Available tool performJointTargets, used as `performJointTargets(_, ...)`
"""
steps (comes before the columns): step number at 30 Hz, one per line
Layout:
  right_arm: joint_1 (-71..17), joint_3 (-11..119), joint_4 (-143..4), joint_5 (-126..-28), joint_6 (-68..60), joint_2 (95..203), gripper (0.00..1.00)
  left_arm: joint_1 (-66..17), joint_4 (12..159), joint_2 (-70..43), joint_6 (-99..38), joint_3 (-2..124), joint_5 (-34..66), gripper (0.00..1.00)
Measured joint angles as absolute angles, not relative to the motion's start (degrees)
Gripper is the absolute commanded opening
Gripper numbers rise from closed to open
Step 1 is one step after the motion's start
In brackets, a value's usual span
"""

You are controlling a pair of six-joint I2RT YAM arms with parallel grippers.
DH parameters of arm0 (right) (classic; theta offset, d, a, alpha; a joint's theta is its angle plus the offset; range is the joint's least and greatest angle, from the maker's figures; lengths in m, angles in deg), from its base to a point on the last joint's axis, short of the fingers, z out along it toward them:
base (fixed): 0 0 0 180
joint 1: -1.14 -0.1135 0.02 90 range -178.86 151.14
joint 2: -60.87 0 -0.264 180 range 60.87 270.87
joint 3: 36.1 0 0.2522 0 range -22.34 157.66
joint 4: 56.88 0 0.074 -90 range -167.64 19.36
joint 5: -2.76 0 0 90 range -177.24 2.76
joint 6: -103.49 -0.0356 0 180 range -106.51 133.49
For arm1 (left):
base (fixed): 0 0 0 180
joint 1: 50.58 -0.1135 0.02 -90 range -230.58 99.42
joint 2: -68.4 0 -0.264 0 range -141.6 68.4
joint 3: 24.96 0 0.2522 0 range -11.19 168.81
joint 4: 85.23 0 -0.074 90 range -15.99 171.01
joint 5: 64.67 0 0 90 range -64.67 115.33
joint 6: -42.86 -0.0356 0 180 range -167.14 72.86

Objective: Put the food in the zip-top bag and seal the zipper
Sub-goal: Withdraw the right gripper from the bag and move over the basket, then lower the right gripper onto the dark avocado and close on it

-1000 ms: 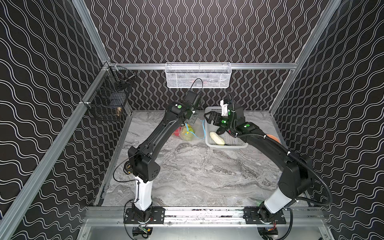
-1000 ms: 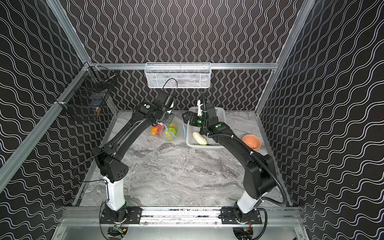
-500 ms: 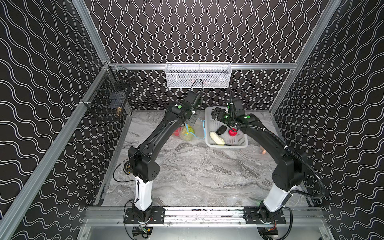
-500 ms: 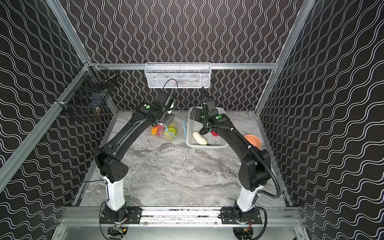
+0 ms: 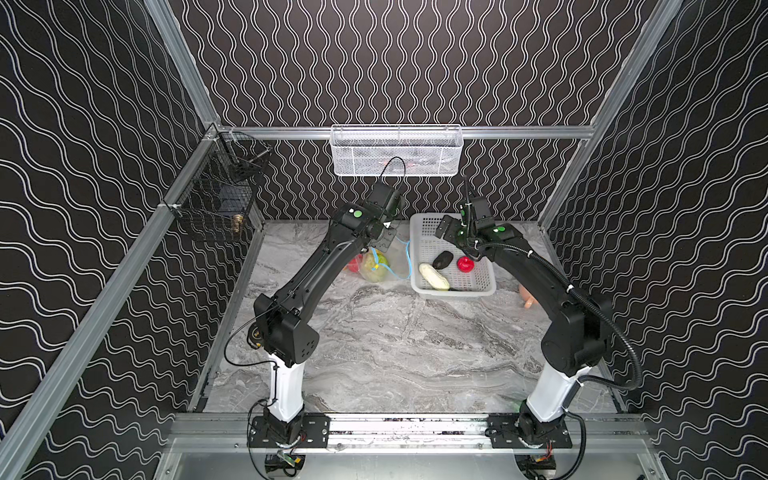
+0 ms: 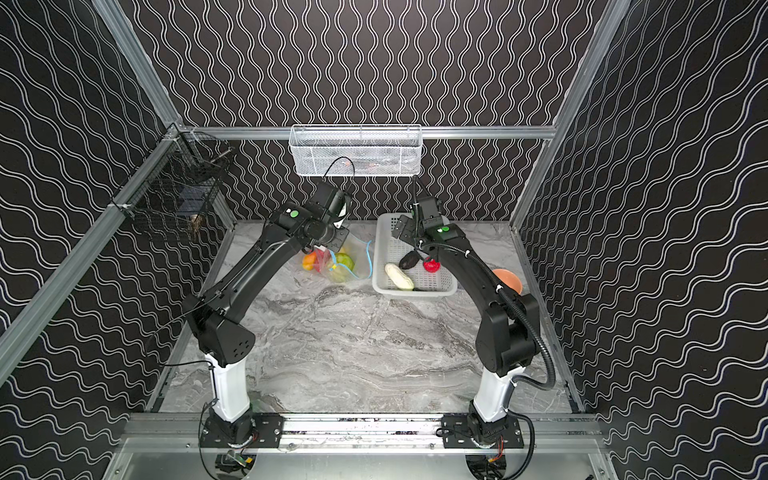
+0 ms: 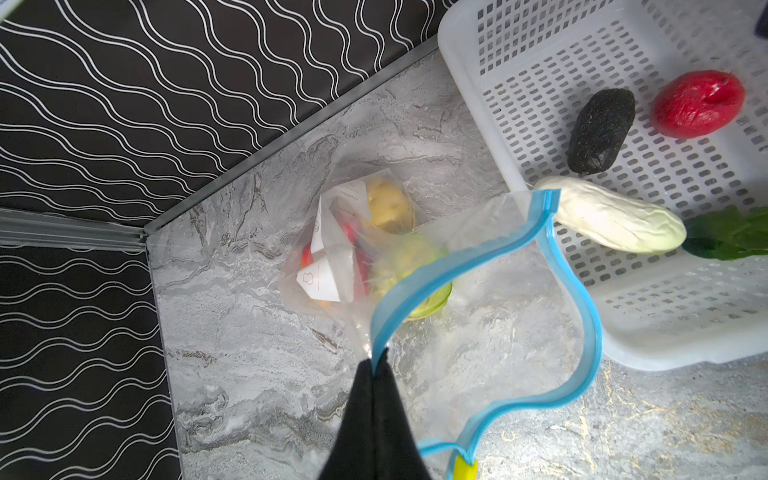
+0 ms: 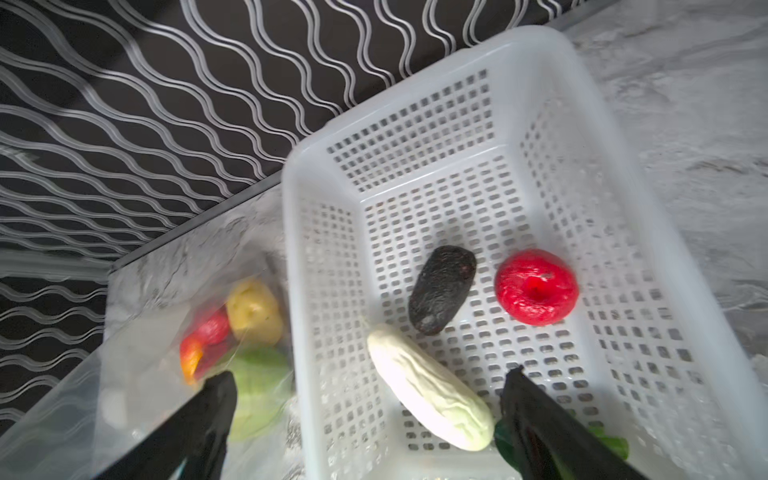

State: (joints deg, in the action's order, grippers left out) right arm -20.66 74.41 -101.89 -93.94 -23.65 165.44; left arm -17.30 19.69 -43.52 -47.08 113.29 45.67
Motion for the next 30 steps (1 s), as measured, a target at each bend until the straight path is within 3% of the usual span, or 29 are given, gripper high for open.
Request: performJointTargets(30, -17.93, 78.12, -106.26, -89.46, -28.05, 176.77, 0.98, -17.28, 20.52, -42.58, -47.08, 111.32, 45.65, 0.0)
